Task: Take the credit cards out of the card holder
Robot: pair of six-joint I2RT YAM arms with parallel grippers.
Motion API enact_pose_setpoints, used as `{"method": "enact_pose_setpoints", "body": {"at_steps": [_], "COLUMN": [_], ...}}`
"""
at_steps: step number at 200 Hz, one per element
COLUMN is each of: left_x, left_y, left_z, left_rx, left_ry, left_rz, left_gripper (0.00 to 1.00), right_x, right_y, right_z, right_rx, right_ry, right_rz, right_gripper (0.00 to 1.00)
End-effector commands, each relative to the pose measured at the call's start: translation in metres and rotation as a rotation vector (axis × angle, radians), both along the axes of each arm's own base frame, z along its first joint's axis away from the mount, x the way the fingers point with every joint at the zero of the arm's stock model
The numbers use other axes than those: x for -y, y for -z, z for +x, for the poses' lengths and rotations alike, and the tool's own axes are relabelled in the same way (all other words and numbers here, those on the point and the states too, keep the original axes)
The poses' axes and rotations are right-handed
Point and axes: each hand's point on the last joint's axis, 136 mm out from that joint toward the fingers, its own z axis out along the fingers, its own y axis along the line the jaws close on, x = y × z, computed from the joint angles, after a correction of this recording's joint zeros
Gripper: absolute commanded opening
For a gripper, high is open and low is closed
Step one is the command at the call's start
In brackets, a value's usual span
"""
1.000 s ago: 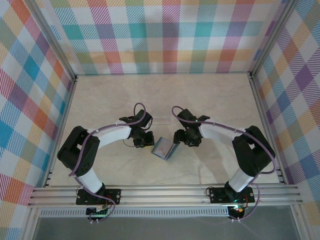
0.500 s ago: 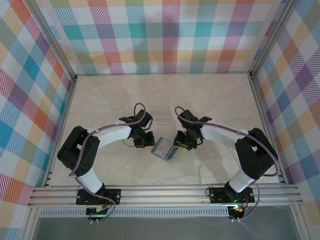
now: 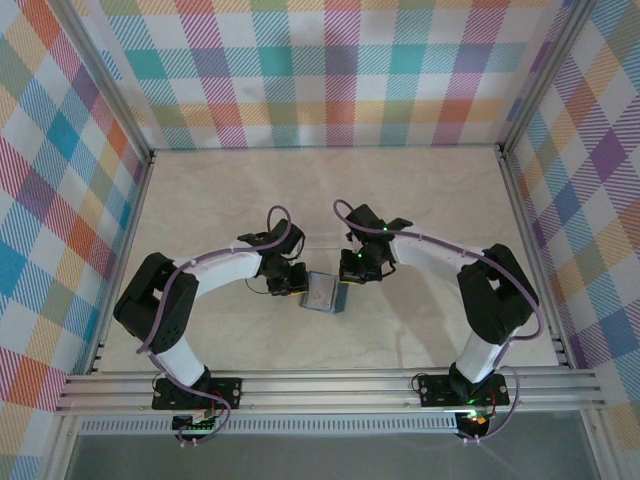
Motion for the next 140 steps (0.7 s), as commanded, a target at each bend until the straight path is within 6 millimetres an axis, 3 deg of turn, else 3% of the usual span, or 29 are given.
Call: {"method": "enact_pose_setpoints", "body": {"at_steps": [1,49,101,140], "left_x": [-0.003,-0.004,-0.007,-0.008], "left_y": [-0.013,-0.026,-0.044,-0.030], "left_z": [0.003,0.006,0.013,0.012], "left_rx": [0.023,0.049,0.091,0.049], "left_ry": [-0.009,-0.002,-0.002,0.039], "left_rz": [-0.004,0.005,0.024,0.067], "left_gripper": [0.16,0.16,0.16,0.17], "right_x": [-0.008,-0.023,-0.016,-0.019], "right_y": [0.002,0.005,-0.003,-0.006], "right_z": [0.000,0.001,0.000,-0.001], "right_rx": [-0.001,-0.024,-0.006,-0.001], "right_ry": [-0.118,-0.205,-0.219,-0.271], "right_rz": [0.003,0.061,0.027,0.040], "right_gripper": [0.03,0.02,0.02,0.00]}}
